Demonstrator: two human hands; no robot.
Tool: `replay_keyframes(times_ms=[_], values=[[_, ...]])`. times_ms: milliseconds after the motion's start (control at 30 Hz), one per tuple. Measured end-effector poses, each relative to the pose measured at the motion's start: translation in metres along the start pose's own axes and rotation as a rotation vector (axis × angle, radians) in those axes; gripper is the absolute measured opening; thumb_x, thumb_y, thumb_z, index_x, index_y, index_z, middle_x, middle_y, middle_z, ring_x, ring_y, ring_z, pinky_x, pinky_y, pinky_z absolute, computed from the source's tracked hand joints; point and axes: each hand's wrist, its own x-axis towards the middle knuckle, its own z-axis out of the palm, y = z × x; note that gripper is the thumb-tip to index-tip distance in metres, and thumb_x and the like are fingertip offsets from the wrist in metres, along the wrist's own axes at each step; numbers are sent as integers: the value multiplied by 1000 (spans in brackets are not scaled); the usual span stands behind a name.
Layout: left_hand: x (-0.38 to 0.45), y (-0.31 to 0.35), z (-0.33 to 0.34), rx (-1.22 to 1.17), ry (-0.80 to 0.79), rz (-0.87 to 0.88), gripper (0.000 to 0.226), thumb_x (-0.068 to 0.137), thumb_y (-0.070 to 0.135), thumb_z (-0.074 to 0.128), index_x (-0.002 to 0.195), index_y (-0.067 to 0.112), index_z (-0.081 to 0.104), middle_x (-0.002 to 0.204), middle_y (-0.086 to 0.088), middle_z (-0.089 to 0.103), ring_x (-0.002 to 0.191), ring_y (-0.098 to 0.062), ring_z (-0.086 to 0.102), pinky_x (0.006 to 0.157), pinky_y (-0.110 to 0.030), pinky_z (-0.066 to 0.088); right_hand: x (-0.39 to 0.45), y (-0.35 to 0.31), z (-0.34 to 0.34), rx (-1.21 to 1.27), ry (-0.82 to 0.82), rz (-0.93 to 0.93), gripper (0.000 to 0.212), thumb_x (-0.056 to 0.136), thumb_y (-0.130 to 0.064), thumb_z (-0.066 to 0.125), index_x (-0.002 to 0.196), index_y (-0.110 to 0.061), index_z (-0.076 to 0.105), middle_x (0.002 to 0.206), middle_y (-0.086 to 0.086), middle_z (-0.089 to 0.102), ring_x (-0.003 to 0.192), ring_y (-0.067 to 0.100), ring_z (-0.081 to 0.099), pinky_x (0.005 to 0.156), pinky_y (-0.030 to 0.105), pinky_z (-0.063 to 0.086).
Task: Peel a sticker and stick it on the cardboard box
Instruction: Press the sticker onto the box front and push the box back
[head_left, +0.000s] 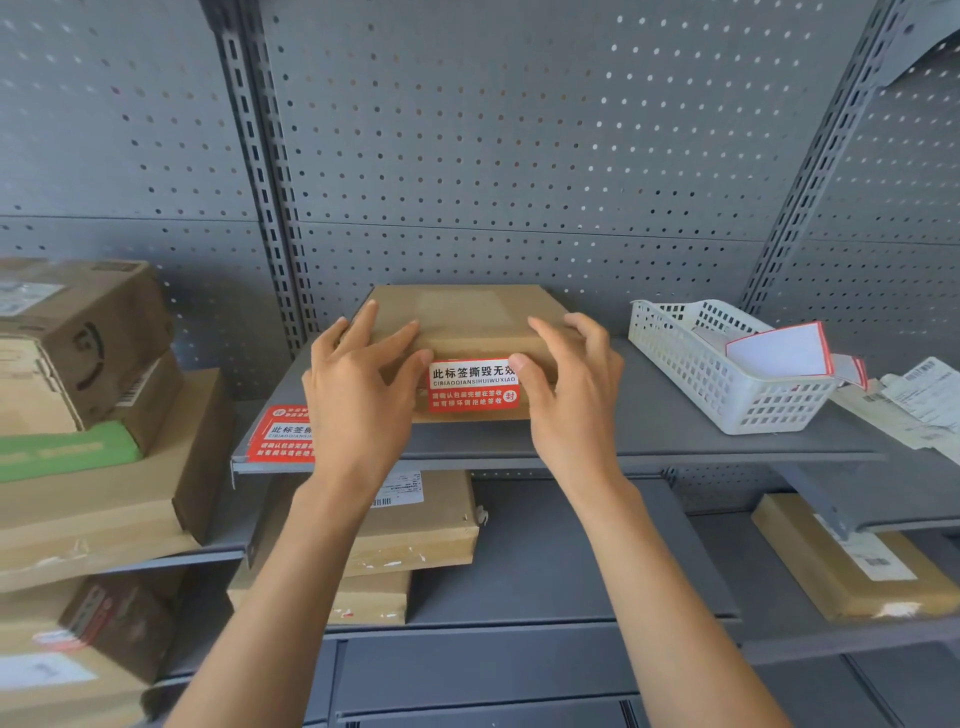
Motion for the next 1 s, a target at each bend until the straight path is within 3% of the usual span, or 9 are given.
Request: replay_keyframes(times_ms=[400,600,800,867,1000], values=[[-8,-13,8,22,-34,78,31,102,18,62,131,24,68,155,-10,49,143,-40,36,108,-58,39,-8,12,-3,-16,-47,-2,41,103,-8,53,141,-20,58,153,7,40,134,32,34,104,20,24],[-11,-23,12,48,-64,98,34,104,12,56,134,24,67,157,-12,47,145,-41,34,108,-61,39,-11,21,-5,-38,-113,-40,48,103,2,44,148,-14,49,162,10,29,141,31,27,94,-9,10],[-15,-26,17,66,-77,104,35,104,12,56,134,24,66,158,-12,45,146,-41,32,108,-59,41,-14,28,-9,-65,-167,-48,52,103,5,42,150,-17,46,166,7,21,145,28,25,104,9,15],[-16,-25,17,51,-71,99,35,104,13,55,136,24,65,158,-11,45,146,-41,33,109,-59,40,-14,28,-15,-70,-225,-47,51,104,-4,46,153,-19,41,169,5,12,150,27,20,110,16,16],[-18,-26,9,23,-57,88,41,104,20,55,145,23,57,158,-8,46,147,-35,34,112,-58,38,-8,28,-47,-111,-419,-28,58,104,-26,53,158,-27,31,171,-2,-1,158,24,2,125,43,13]])
